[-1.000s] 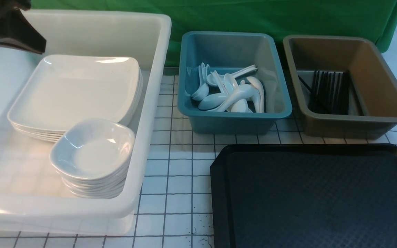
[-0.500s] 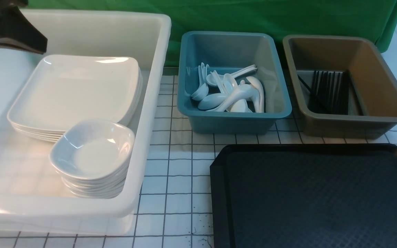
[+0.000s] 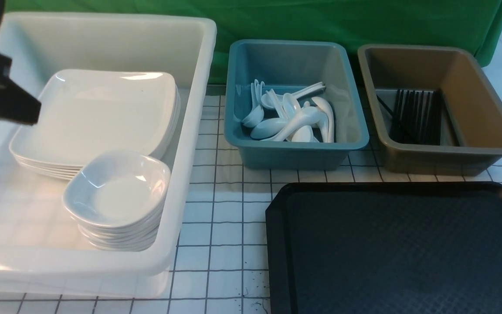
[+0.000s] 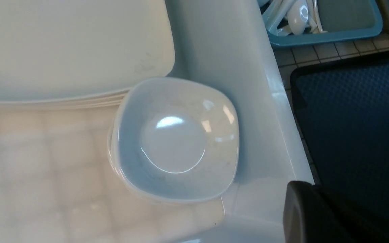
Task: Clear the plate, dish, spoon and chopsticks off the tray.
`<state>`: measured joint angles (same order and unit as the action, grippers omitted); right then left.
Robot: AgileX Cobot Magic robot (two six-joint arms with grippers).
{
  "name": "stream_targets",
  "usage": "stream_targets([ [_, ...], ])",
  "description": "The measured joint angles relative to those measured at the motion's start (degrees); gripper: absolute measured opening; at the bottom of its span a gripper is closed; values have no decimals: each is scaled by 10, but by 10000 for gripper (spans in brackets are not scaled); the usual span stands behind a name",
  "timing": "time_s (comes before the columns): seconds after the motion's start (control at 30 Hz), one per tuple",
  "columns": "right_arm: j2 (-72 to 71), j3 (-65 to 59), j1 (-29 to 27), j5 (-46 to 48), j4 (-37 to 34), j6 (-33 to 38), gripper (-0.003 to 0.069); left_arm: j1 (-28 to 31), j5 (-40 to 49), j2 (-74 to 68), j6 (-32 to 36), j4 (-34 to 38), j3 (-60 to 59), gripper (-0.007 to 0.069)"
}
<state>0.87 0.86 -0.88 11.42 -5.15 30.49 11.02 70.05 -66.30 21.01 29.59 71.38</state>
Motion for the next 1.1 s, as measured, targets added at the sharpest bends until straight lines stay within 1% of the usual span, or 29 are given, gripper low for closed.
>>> stream_targets([
  [0.1,0,0,0,0,0,-87,175,-1,0,2,0,0,-8,4],
  [0.13,0,0,0,0,0,-92,176,-1,1,2,0,0,-8,4],
  [0.17,0,0,0,0,0,-125,177,-2,0,2,0,-1,-8,4],
  [0.27,0,0,0,0,0,-169,178,-2,0,2,0,-1,-9,4],
  [0.4,0,0,0,0,0,-202,183,-2,0,2,5,-1,-9,4],
  [0.9,0,-1,4,-8,2,-212,199,-2,-1,2,8,20,-9,4],
  [0.97,0,-1,16,-9,7,-212,200,-2,-1,3,-1,23,-9,4],
  [1.0,0,-1,36,-11,14,-212,204,-2,-1,3,-13,24,-9,4],
  [1.1,0,-1,63,-11,17,-212,211,-2,-1,3,-33,24,-9,4],
])
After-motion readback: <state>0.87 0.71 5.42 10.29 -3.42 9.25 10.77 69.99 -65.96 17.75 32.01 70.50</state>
